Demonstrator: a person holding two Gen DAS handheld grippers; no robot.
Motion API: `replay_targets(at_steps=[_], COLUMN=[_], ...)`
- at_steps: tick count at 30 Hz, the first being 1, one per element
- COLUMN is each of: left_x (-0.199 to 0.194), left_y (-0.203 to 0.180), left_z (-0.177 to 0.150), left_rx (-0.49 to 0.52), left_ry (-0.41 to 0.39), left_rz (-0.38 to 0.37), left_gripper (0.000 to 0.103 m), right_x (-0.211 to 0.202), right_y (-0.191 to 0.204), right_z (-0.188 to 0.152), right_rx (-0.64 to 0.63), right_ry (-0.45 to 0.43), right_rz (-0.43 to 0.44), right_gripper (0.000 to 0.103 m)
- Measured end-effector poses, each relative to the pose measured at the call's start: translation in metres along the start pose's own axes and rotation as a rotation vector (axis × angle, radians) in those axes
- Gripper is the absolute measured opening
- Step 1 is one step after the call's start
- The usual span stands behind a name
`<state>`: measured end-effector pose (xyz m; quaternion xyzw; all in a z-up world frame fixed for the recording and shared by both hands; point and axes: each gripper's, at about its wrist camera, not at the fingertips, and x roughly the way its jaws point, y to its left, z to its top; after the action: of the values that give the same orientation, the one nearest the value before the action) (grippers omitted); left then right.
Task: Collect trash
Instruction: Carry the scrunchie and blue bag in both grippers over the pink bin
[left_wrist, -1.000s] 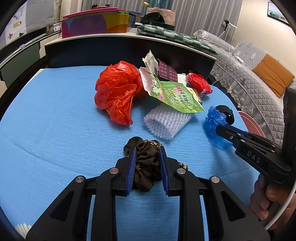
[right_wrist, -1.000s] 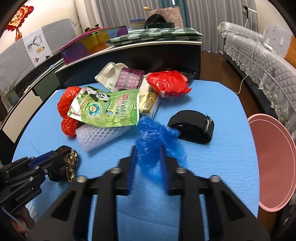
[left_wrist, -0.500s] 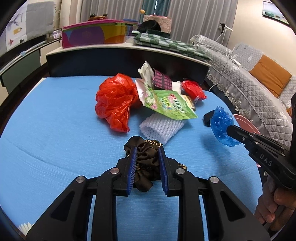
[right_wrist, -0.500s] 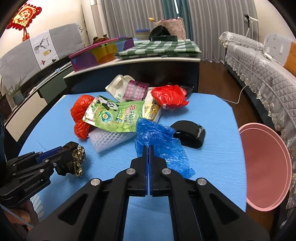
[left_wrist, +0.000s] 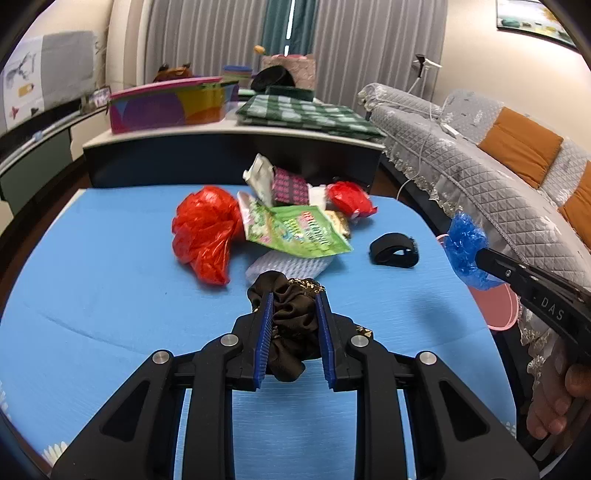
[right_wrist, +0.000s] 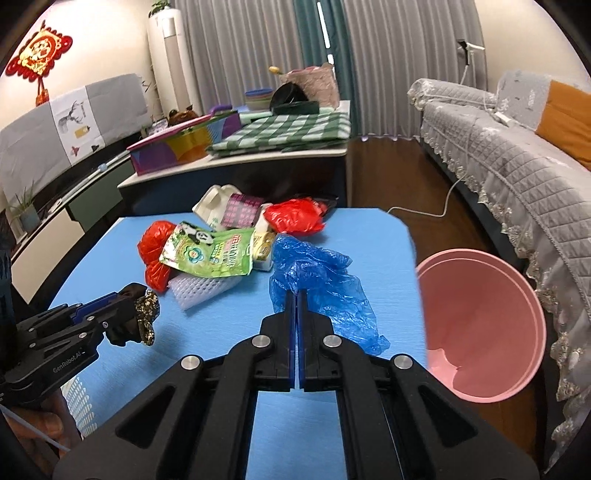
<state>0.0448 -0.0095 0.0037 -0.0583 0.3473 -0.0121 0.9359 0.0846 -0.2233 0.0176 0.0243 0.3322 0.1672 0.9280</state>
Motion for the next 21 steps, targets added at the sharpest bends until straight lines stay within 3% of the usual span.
replay_targets(at_steps=[21], left_x=[-0.035], left_y=[-0.059], left_z=[0.024], left_rx=[0.097], left_ry=[-0.097], left_rz=[-0.13], left_gripper=[0.023], right_x=[-0.074], right_y=[-0.049], right_z=[0.021], right_rx=[0.067], right_ry=[-0.094], right_rz=[-0.084], right_gripper=[0.001])
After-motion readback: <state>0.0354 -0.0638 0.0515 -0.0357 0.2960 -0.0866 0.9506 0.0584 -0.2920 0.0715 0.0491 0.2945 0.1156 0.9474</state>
